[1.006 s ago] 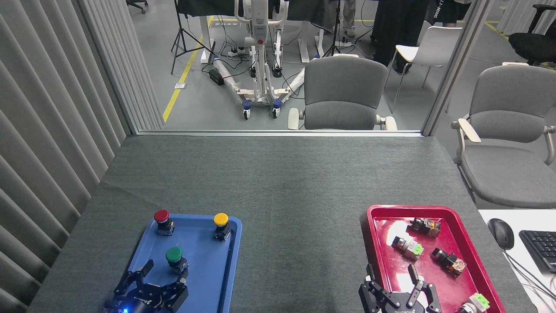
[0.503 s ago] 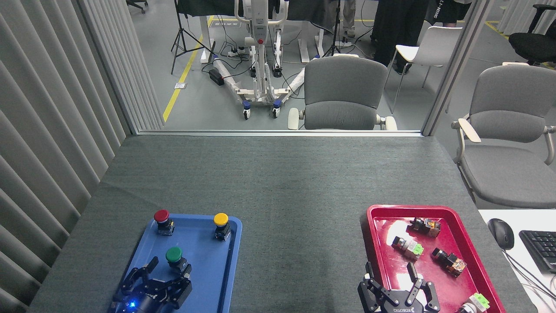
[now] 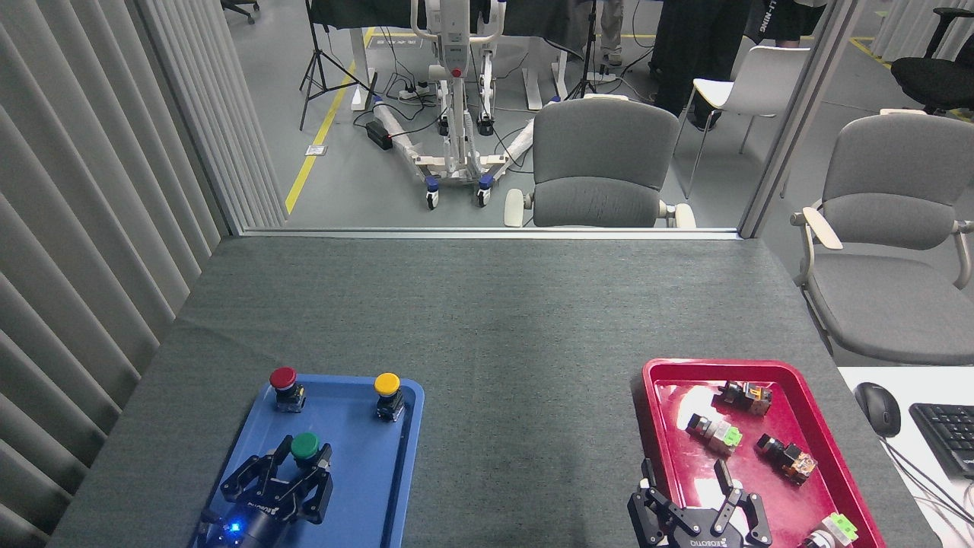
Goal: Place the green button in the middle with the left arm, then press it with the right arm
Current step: 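Reach the left gripper to the green button and grasp it, then carry the green button off the blue tray toward the table middle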
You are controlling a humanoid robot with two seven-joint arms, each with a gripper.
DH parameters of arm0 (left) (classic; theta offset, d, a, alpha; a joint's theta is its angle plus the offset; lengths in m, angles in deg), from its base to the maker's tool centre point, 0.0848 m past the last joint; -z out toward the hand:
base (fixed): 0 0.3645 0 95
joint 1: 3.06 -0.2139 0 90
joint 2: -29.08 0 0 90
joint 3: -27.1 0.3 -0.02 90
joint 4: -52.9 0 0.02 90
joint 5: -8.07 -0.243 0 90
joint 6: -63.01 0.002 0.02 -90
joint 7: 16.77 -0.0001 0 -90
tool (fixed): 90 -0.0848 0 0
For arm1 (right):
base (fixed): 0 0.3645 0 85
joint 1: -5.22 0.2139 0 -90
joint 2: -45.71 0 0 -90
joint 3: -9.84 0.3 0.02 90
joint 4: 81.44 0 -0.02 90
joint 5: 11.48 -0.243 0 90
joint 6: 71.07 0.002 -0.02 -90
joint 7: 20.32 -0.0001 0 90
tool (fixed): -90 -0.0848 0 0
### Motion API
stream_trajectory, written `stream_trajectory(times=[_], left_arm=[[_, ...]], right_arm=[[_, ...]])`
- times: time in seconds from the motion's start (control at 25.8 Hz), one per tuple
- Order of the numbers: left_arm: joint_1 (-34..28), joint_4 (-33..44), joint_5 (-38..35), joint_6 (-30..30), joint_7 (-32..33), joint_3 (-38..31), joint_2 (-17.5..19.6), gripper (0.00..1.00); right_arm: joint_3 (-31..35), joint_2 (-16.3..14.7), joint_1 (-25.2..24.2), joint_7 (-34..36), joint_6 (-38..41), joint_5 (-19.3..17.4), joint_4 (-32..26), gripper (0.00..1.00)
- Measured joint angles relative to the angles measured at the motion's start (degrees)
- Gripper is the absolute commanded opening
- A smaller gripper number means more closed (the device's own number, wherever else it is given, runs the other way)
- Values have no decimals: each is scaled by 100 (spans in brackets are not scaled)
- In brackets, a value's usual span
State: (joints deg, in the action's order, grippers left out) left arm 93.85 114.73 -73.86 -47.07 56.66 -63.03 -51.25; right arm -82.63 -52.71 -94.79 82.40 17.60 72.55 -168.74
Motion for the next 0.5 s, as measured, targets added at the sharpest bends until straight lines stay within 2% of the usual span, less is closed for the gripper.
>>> stream_trajectory(times=[0.19,0.39,0.5], left_arm=[[-31,105,-6,-148,-287,9,19,0],[12,591,6,-436,-364,370,-38,0],[175,915,26,-462,-375,822,-250,0]], right_arm=[[1,0,0,0,-7,0,2,99],[1,0,0,-15,-8,0,2,99],[1,4,-4,-18,-8,0,2,99]])
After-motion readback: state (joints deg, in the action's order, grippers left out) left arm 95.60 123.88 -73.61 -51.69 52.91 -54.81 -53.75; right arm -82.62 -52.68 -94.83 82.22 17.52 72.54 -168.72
